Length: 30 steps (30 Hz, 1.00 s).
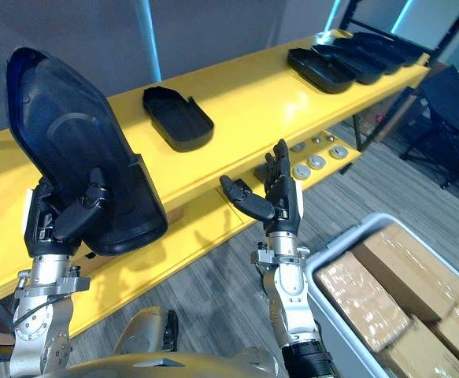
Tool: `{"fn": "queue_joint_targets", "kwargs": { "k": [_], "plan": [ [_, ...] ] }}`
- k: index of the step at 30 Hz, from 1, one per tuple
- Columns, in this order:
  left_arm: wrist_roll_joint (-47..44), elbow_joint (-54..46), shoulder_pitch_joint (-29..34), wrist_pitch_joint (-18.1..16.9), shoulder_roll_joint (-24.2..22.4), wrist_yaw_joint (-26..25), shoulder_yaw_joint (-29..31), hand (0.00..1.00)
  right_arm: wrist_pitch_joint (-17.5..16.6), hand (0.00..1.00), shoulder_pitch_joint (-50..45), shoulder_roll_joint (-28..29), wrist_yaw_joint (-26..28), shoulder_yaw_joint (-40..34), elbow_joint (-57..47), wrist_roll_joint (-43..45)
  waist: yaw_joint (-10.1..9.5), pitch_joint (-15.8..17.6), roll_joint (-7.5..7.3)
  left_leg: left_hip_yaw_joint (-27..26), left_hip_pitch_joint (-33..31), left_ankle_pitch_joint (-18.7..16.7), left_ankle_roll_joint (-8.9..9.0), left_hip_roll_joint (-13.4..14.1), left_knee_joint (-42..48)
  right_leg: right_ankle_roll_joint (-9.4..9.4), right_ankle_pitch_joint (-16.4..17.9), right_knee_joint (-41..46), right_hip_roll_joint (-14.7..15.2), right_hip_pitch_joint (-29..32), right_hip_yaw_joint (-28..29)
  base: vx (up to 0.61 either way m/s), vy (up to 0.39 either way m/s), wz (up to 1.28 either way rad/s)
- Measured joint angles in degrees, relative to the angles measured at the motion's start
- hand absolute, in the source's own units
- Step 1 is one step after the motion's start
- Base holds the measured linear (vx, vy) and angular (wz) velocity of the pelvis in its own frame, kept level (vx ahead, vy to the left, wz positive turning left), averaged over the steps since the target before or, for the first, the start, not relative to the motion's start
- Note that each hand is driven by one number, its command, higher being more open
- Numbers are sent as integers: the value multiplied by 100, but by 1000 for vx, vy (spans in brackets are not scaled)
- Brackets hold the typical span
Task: Walk over and take three plastic housings, then place them on the shelf
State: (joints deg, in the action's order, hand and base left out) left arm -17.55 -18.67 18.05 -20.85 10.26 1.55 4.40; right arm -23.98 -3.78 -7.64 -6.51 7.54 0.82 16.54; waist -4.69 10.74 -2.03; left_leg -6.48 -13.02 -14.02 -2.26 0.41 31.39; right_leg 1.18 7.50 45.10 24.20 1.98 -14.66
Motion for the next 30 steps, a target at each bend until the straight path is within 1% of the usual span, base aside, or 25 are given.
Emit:
{"fn": "queue_joint_targets", "kwargs": {
  "k": [1,2,3,5,6,7,8,9,10,11,13,15,16,18,21,24,25,26,27,28,29,30],
  "plan": [
    [2,-22,-60,-5,130,-3,100,0,-27,100,41,62,23,0,1,-59,5,-5,-19,118,168,36,-125,-75,-189,75,-60,513,-65,244,240,358,81,53],
    [-3,-19,-127,-4,175,-86,173,0,-57,100,112,73,57,-2,-3,-73,30,4,0,234,398,105,-115,-93,-387,94,274,694,-232,345,232,369,47,52],
    [-5,-19,-169,-4,177,-109,228,0,-58,100,147,61,87,-15,-9,-78,25,4,19,299,528,113,-110,-97,-498,84,404,615,-347,367,199,362,26,51],
    [-26,-9,-468,-4,207,-178,274,0,-57,100,295,-79,104,-84,-159,-88,57,0,102,644,949,127,-89,-94,-830,23,705,-109,-912,448,230,320,-5,68],
    [-28,-9,-557,-9,212,-179,263,0,-57,100,298,-149,99,-126,-267,-113,83,-22,134,752,982,130,-84,-87,-876,17,714,-354,-1066,516,325,275,-62,100],
    [-34,-6,-729,-27,218,-189,256,0,-62,100,351,-290,85,-234,-489,-230,181,-48,163,994,1007,141,-64,-89,-921,23,710,-852,-1347,667,627,296,-122,109],
    [-43,30,-864,-29,237,-216,214,0,-65,100,462,-439,85,-333,-626,-272,250,-53,175,1176,1049,162,-8,-96,-963,139,626,-1410,-1566,719,990,246,-110,110],
    [-58,44,-903,-28,252,-225,195,0,-68,100,524,-499,86,-383,-662,-272,277,-67,160,1251,1066,159,36,-115,-959,209,536,-1744,-1637,712,1101,278,-186,103],
    [-170,39,-909,-30,317,-221,131,0,-70,100,632,-561,102,-477,-714,-261,314,-168,6,1376,1076,110,163,-221,-957,186,-174,-2399,-1605,692,1131,242,-235,91],
    [-239,55,-890,-23,324,-208,48,0,-88,100,746,-605,119,-564,-739,-260,314,-256,-60,1462,1109,-36,337,-251,-937,354,-367,-2637,-1532,580,1043,293,-273,74],
    [-237,51,-760,-18,165,-169,-58,0,-115,100,902,-696,146,-642,-738,-258,184,-369,160,1465,1073,-124,468,50,-937,301,-452,-3177,-1793,299,846,194,-189,23],
    [-241,49,-672,-15,121,-32,-90,0,-121,100,972,-795,217,-716,-739,-262,169,-428,272,1433,1047,-131,498,272,-992,211,-543,-3518,-1998,124,680,151,-152,21],
    [-250,49,-661,-15,114,27,-94,0,-120,100,966,-799,221,-753,-739,-262,168,-435,290,1409,1069,-118,521,326,-1032,191,-538,-3540,-2037,94,635,129,-135,23],
    [-266,49,-660,-15,65,110,-114,0,-119,100,954,-797,225,-825,-739,-261,175,-435,304,1390,1163,-38,593,329,-1148,139,-506,-3540,-2040,20,569,74,-75,14],
    [-324,39,-661,-17,-12,187,-130,0,-117,100,873,-771,259,-930,-844,-257,184,-444,333,1367,1255,26,606,325,-1290,120,-486,-3540,-2002,-66,522,23,3,13],
    [-515,38,-657,-16,-112,221,-315,0,-115,100,539,-688,247,-1011,-1313,-259,312,-444,322,939,1142,313,618,208,-1384,119,-436,-3538,-1750,-133,188,-40,31,60],
    [-504,36,-639,-16,-152,220,-451,0,-116,100,380,-628,249,-1097,-1479,-259,339,-443,319,720,1158,531,569,110,-1594,160,-402,-3526,-1561,-170,26,-76,45,81],
    [-478,33,-633,-16,-165,212,-535,0,-115,100,322,-592,261,-1168,-1512,-257,348,-429,297,669,1144,543,520,65,-1683,163,-402,-3537,-1426,-189,-83,-110,81,82],
    [-467,26,-632,-16,-167,217,-594,0,-114,100,288,-571,267,-1227,-1518,-249,364,-418,285,487,1080,432,436,114,-1601,175,-405,-3535,-1355,-207,-179,-120,91,77],
    [-437,25,-612,-16,-174,261,-697,0,-106,100,222,-497,255,-1348,-1510,-144,383,-409,274,146,930,380,370,376,-1327,168,-375,-3500,-1222,-219,-340,-157,152,84],
    [-442,26,-578,-16,-195,315,-742,0,-105,100,226,-434,256,-1388,-1501,97,441,-379,227,-8,741,383,370,673,-980,217,-320,-3424,-1014,-222,-447,-136,162,79],
    [-445,28,-559,-17,-205,347,-744,0,-111,100,236,-399,260,-1398,-1501,218,482,-364,204,-34,647,396,374,815,-813,268,-287,-3366,-897,-225,-473,-125,247,68]
  ]
}}
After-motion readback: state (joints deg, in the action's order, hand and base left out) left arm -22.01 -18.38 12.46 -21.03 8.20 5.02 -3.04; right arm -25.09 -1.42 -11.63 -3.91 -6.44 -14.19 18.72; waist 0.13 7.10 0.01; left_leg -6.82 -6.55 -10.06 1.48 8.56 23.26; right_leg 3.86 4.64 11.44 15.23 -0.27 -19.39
